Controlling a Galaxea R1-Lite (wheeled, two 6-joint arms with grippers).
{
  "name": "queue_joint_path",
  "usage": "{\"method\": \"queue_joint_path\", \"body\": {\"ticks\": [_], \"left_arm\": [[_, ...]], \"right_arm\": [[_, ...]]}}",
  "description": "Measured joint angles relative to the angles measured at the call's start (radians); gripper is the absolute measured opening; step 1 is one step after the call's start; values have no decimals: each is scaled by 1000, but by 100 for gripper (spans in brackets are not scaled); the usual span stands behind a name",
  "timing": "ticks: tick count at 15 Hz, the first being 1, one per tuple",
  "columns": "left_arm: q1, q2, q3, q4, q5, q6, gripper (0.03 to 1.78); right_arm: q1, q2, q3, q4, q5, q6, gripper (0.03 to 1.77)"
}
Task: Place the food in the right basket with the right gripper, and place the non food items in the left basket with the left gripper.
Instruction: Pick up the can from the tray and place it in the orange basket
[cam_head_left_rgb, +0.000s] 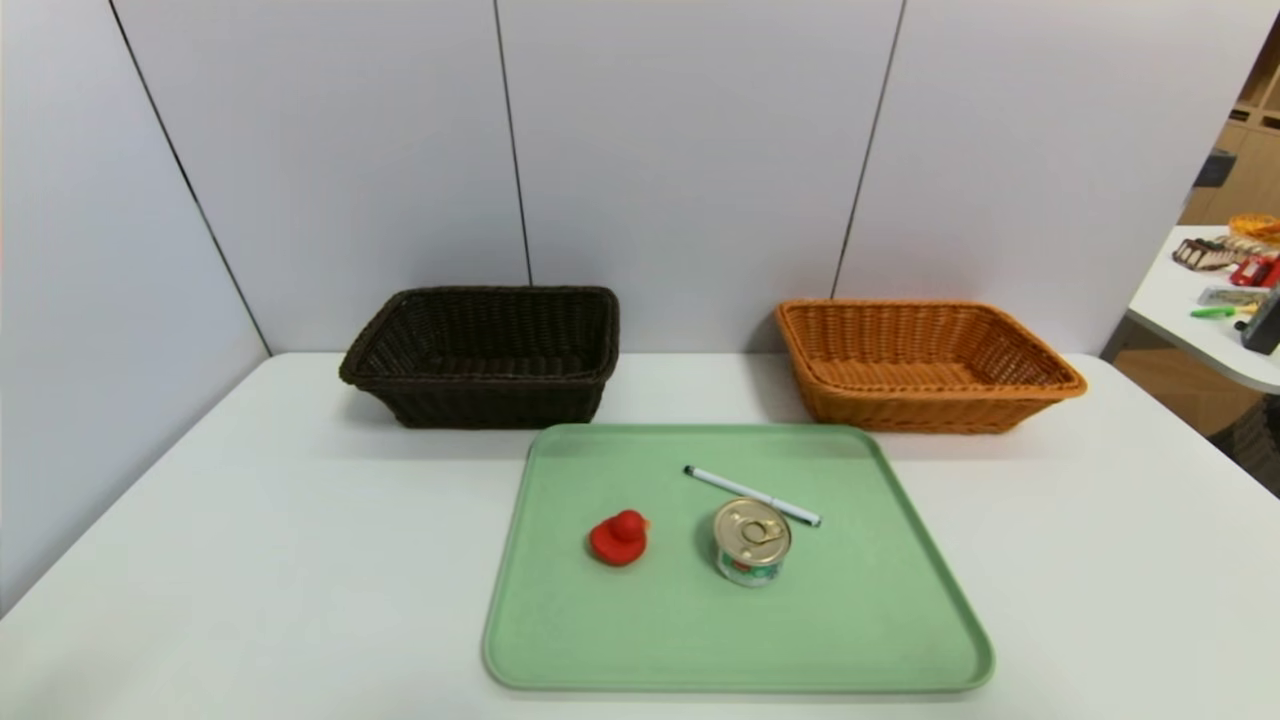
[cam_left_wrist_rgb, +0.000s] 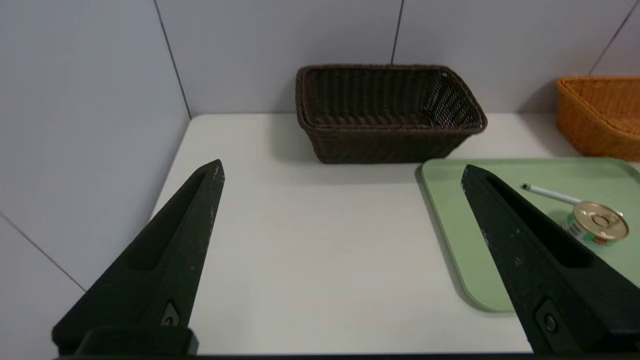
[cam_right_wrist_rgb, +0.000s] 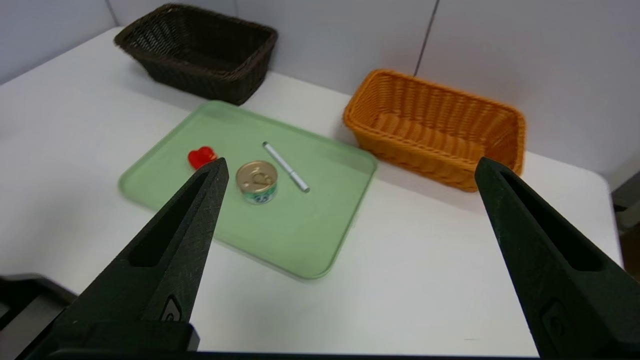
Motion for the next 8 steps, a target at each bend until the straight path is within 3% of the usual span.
{"method": "queue_joint_path", "body": {"ticks": [3, 8], "left_arm": [[0, 59, 0, 89, -74, 0, 169], [-10, 125, 4, 161, -149, 1, 169]], "right_arm": [[42, 77, 19, 68, 61, 1, 170], [244, 150, 140, 73, 37, 3, 170]]}}
